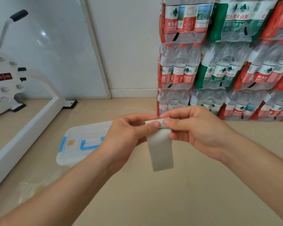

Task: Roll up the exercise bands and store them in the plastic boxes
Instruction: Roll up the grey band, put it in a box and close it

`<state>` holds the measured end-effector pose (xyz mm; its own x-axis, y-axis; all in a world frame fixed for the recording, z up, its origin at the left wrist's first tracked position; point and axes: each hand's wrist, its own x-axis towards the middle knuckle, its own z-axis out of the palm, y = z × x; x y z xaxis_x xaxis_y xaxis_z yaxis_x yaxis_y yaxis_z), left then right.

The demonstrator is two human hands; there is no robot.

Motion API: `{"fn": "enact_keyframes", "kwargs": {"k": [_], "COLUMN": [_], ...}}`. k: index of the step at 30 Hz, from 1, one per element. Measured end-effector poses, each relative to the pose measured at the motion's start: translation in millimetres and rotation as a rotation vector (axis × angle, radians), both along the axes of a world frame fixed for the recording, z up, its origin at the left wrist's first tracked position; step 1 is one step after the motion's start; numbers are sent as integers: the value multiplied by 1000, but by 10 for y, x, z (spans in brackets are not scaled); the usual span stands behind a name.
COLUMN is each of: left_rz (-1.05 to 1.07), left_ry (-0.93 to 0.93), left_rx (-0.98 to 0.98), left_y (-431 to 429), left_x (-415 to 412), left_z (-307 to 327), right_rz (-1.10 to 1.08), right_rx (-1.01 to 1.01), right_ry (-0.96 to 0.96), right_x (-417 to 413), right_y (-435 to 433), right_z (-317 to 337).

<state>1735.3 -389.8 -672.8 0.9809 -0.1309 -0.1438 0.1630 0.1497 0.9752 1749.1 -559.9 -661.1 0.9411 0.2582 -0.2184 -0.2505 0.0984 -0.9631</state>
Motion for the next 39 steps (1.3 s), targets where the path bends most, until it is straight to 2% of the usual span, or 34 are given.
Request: {"fn": "enact_keyframes", "kwargs": {"k": [7, 19, 22, 30, 35, 39], "left_rz": [-102, 97, 150, 173, 113, -122], "left_ry": [17, 1, -38, -190, -255, -207], "left_rx": [164, -43, -14, 115, 211, 90], "left_y": [17, 16, -12, -64, -48, 44], "left_x": [-13, -4, -26, -48, -30, 6], "left_z": [53, 38, 37, 19, -7, 41], "right_rz": [-49, 63, 16, 56, 37, 83], "right_rx": [-52, 21, -5, -25, 6, 37], "right_ry": [-62, 18, -11, -30, -59, -90], "right_x": [-13, -62, -41, -14, -8, -4], "right_y": [17, 58, 60, 57, 56, 11], "right_z": [-26, -24, -37, -21, -92, -81]}}
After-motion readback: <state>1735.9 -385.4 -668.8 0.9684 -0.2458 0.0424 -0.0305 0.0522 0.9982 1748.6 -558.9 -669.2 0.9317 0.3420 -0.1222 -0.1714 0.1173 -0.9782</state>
